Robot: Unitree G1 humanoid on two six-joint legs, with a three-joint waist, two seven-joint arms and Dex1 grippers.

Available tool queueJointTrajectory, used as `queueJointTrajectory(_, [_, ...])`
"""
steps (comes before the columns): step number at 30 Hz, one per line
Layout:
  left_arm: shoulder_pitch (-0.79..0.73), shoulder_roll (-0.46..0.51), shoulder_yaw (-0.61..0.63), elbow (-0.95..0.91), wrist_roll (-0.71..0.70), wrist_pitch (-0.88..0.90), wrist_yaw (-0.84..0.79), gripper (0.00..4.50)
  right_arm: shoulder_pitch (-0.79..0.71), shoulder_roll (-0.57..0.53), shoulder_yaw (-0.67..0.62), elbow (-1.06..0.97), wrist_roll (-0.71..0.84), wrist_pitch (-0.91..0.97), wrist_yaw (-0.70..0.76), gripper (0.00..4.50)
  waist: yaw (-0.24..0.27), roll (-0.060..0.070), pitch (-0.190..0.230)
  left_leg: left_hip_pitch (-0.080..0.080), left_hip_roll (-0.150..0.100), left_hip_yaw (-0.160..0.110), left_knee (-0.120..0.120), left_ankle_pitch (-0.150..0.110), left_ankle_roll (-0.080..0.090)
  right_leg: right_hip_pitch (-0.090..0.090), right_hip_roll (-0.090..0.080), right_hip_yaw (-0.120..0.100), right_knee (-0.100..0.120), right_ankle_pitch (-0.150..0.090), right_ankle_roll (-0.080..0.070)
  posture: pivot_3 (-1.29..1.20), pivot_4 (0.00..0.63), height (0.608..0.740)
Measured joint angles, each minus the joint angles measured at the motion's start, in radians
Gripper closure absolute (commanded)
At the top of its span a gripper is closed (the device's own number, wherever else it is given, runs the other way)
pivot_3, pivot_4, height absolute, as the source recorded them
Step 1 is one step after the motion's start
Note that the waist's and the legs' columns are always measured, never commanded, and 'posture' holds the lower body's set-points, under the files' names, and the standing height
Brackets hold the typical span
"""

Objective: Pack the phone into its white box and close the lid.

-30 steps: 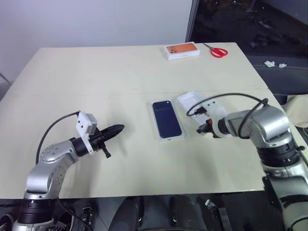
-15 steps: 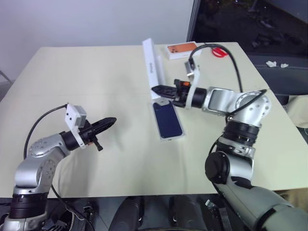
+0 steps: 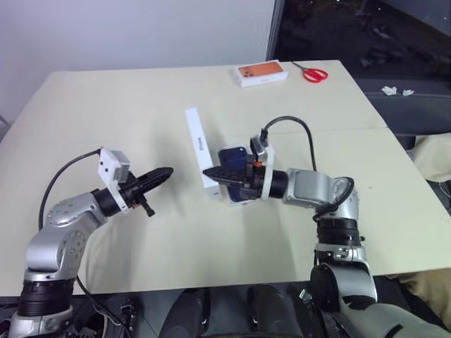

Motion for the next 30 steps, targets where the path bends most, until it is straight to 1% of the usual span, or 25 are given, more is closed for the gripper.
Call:
queueJointTrajectory(6, [0.005,-0.025,-0.029,-0.011,0.016,-0.001,0.013,4.44,0.055,-0.073,0.069,-0.008,0.007,-0.044,0.023,4.48,0.002,0.0,0.0,0.0,0.0,0.0,0.001,0.0,0.0,0.001,0.0,0.0,0.0,0.0,0.0,0.0,0.15,0.74])
queueJointTrajectory(11, [-0.001,-0.056,-0.063,0.0,0.035,-0.008,0.022,4.44,0.059,-0.118,0.122,-0.005,0.007,-0.075,0.023,4.48,0.002,0.0,0.0,0.0,0.0,0.0,0.0,0.0,0.0,0.0,0.0,0.0,0.0,0.0,0.0,0.0,0.15,0.74])
queueJointTrajectory(15, [-0.019,-0.109,-0.11,0.066,0.072,-0.034,0.031,4.47,0.059,-0.131,0.145,-0.003,0.007,-0.08,0.032,4.5,0.003,0.0,0.0,0.0,0.0,0.0,0.001,0.0,0.0,0.001,0.0,0.0,0.0,0.0,0.0,0.0,0.15,0.74])
queueJointTrajectory(18, [-0.039,-0.186,-0.149,0.164,0.119,-0.079,0.051,4.47,0.058,-0.139,0.152,0.006,0.01,-0.091,0.042,4.5,0.005,-0.001,0.0,0.0,0.0,0.0,0.001,0.0,0.0,0.001,0.0,0.0,0.0,0.0,0.0,0.0,0.15,0.74])
queueJointTrajectory(24, [-0.063,-0.236,-0.178,0.187,0.143,-0.109,0.052,4.47,0.056,-0.149,0.159,0.014,0.016,-0.104,0.049,4.5,0.006,-0.001,0.0,0.0,0.0,0.0,0.001,0.0,0.0,0.001,0.0,0.0,0.0,0.0,0.0,0.0,0.15,0.74])
queueJointTrajectory(30, [-0.065,-0.247,-0.179,0.183,0.143,-0.11,0.051,4.47,0.055,-0.159,0.164,0.017,0.017,-0.117,0.059,4.5,0.006,-0.001,0.0,0.0,0.0,0.0,0.001,0.0,0.0,0.001,0.0,0.0,0.0,0.0,0.0,0.0,0.15,0.74])
